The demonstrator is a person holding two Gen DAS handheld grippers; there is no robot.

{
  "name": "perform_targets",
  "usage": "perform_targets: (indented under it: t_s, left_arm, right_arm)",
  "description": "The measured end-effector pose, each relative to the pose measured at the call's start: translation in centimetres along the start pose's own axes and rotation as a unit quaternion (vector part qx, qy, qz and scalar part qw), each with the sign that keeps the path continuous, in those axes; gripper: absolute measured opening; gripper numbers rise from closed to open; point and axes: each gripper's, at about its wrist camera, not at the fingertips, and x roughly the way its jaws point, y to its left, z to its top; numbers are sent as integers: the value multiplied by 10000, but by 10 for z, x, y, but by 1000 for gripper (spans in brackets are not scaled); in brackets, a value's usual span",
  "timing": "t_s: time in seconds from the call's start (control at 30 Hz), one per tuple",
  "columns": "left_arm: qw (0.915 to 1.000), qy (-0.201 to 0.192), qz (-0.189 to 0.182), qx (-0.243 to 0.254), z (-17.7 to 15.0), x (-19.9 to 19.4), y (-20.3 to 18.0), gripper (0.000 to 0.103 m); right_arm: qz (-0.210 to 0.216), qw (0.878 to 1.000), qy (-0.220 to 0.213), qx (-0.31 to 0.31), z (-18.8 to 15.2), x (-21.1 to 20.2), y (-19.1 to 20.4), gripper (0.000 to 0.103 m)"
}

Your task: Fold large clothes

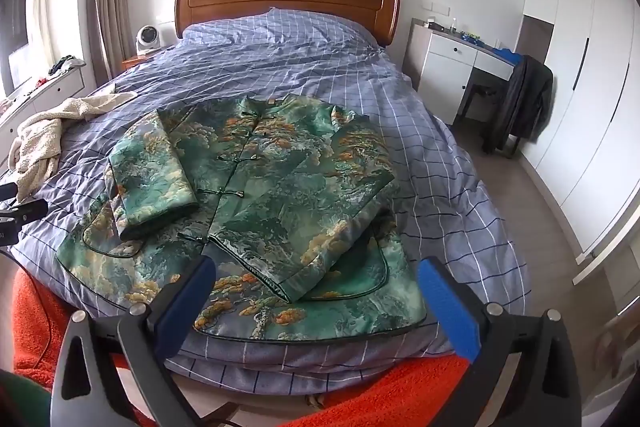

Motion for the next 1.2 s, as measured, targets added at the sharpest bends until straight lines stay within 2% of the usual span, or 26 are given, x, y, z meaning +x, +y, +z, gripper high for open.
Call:
perform_targets:
  t_s: [0.13,0.23,0.33,0.5,0.87,1.2]
  left_arm:
    - [9997,-230,39,53,2,-4,2,103]
    - [9996,-273,-67,5,2,-4,5,103]
    - [9995,-290,-115,-14,3,-4,7,103]
    - [9995,-301,32,50,5,-3,4,103]
    - [9995,-296,-94,66,7,-2,-7,103]
    - [9993,-356,32,52,5,-7,-5,103]
  right_arm:
    - [-13,10000,63,-9,1,3,5,103]
    - [-73,9999,67,-22,3,4,8,103]
    - [-178,9998,66,34,3,3,8,103]
    - [-276,9994,154,120,0,9,0,103]
    - [-334,9983,284,375,-7,15,-13,103]
    - [-251,9992,102,307,-6,7,-9,103]
